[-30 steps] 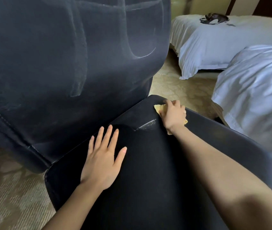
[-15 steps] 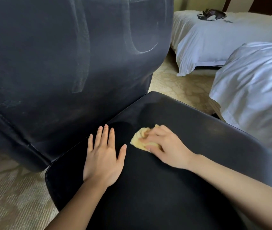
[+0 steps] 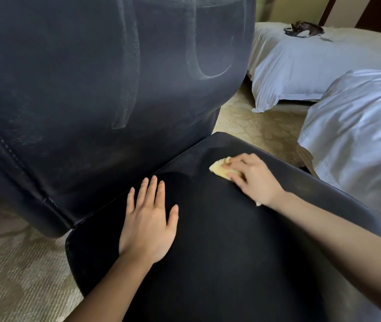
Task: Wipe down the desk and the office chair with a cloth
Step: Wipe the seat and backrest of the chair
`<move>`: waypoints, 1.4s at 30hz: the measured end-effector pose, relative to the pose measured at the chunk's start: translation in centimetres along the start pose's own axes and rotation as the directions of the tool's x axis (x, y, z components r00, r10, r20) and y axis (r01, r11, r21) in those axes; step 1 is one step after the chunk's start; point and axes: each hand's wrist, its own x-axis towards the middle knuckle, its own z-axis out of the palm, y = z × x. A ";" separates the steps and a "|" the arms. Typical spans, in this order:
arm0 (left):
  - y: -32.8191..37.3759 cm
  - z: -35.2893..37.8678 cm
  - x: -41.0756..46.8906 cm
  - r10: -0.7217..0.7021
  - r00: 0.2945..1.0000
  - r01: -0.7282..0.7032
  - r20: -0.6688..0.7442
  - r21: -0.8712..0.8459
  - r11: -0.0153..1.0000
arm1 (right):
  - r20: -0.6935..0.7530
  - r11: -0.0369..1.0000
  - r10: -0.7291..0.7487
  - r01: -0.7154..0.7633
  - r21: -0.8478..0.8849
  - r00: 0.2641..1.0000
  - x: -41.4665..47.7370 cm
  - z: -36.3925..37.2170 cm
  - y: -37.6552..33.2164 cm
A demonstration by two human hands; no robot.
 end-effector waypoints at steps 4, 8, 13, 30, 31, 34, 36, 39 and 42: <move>-0.1 0.0 0.0 0.002 1.000 -0.003 -0.021 -0.037 0.999 | -0.051 0.968 0.251 -0.250 0.027 0.967 4.2 0.6 2.6; 0.1 0.0 -0.4 0.005 0.999 -0.008 -0.043 -0.071 0.997 | -0.052 0.878 0.478 -0.479 -0.011 0.877 7.7 1.4 3.3; 0.2 0.1 -0.3 0.013 0.998 -0.021 -0.061 -0.124 0.992 | 0.031 0.795 0.604 -0.599 -0.102 0.796 11.9 2.4 1.1; -0.5 0.3 0.1 -0.029 0.992 0.008 -0.124 -0.169 0.986 | 0.110 0.984 -0.155 0.163 -0.067 0.982 6.3 4.6 -8.1; -0.5 0.2 0.0 -0.029 0.991 0.005 -0.131 -0.180 0.984 | 0.117 0.975 -0.217 0.221 -0.022 0.969 5.3 4.3 -8.7; -0.6 0.1 -0.3 -0.026 0.990 -0.003 -0.141 -0.202 0.979 | 0.104 0.924 -0.371 0.355 0.144 0.923 2.1 3.2 -10.0; -0.6 0.0 -0.3 -0.019 0.991 -0.009 -0.135 -0.203 0.979 | 0.092 0.885 -0.438 0.411 0.220 0.894 0.1 2.2 -9.9; -0.6 -0.2 -0.2 -0.020 0.991 -0.007 -0.134 -0.197 0.980 | 0.108 0.837 -0.532 0.503 0.215 0.840 -1.5 0.8 -8.4; -0.5 -0.2 -0.3 -0.035 0.990 0.007 -0.140 -0.190 0.982 | 0.092 0.865 -0.495 0.481 0.141 0.864 -1.8 0.2 -5.7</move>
